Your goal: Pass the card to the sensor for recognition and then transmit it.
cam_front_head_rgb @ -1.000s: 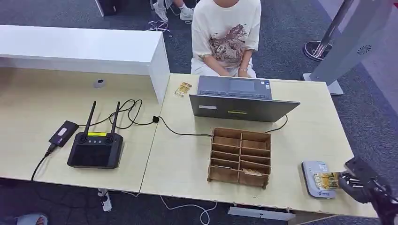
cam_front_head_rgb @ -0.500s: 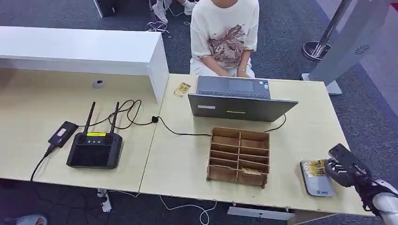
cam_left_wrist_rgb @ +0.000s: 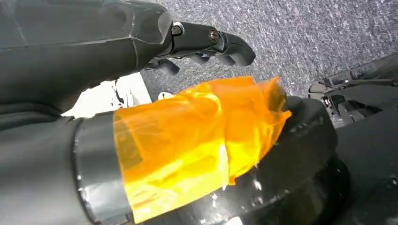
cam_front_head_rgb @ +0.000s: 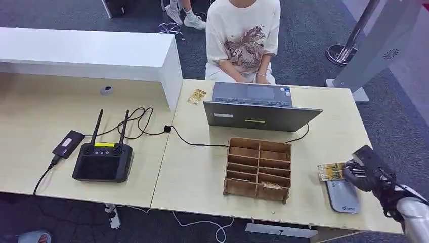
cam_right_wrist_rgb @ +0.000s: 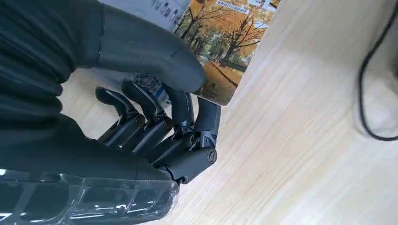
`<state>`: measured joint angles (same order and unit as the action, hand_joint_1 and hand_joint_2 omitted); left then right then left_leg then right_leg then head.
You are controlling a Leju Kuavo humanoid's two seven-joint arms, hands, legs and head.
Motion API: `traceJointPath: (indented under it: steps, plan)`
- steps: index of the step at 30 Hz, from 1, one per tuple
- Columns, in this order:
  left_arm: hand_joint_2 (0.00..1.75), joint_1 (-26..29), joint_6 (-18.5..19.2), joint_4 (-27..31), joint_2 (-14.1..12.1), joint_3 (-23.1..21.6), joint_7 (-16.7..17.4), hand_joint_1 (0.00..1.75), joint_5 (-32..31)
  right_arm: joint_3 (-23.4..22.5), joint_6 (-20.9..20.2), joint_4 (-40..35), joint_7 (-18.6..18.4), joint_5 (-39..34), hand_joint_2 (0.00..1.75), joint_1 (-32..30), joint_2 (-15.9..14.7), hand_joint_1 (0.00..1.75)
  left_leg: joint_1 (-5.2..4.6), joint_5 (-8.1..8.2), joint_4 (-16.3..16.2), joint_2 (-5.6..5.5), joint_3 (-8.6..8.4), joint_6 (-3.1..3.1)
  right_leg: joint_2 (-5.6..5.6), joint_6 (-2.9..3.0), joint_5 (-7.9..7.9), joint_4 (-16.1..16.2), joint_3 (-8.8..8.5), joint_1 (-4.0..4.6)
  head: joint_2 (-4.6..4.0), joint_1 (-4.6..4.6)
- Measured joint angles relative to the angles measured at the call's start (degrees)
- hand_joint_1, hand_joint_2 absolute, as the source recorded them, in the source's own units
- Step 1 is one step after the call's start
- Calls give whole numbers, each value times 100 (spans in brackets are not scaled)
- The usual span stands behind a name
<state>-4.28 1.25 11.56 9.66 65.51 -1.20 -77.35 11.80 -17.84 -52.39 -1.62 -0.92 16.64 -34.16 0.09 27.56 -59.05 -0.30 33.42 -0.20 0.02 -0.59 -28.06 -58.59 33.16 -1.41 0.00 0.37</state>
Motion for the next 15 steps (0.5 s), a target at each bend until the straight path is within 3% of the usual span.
traceJointPath:
  steps: [7,15]
  plan:
    - [0,26,-4,0,-15,4,-81,0,59,-46,-409,-394,276,-1169,175,273,-269,175,0,0,-1,-1,-1,0,0,-2,2,0,1,1,0,2]
    - [0,39,-15,0,-15,11,-118,0,92,-57,-531,-776,365,-1796,175,546,-551,175,0,0,-1,-3,0,0,-2,-2,1,0,1,1,0,0]
